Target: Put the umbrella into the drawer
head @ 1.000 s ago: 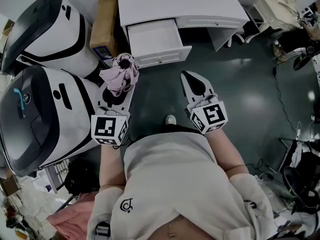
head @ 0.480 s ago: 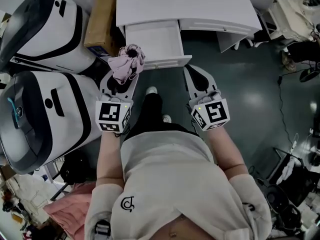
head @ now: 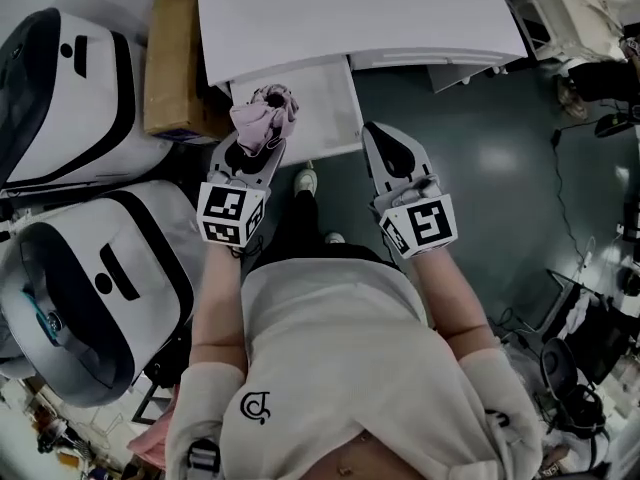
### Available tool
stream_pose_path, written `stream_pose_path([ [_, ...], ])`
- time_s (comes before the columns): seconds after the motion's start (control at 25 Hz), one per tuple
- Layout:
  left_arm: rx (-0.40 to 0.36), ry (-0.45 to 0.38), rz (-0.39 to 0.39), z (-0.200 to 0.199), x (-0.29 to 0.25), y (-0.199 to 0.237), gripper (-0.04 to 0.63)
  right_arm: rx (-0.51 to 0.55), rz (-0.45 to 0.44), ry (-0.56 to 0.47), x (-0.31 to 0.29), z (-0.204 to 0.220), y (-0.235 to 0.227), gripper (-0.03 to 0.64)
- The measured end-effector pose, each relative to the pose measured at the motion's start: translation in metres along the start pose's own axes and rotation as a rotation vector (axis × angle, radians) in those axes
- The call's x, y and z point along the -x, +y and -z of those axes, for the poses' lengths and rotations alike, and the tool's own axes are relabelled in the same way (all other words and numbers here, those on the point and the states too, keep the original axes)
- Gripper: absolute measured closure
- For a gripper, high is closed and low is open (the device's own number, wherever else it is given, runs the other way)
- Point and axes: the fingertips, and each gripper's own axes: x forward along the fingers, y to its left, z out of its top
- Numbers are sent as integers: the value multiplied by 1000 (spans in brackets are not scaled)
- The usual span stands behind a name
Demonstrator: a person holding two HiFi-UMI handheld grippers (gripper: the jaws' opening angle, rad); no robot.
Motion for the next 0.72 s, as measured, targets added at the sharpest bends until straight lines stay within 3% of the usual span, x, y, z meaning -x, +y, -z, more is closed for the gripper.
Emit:
stream_pose_path([
  [0.08,10,45,46,7,-26,16,365,-11,29,21,-20,3,-10,609],
  [0.2,-34,128,106,18,-65,31,365,-53,94,31,-46,3,-34,609],
  [0.48,-52,283,231,79,-142,51,365,-105,169,77,-100,44,-67,609],
  [0.72,-23,363,252,119,-181,61,365,-93,246,135,-119,71,-91,609],
])
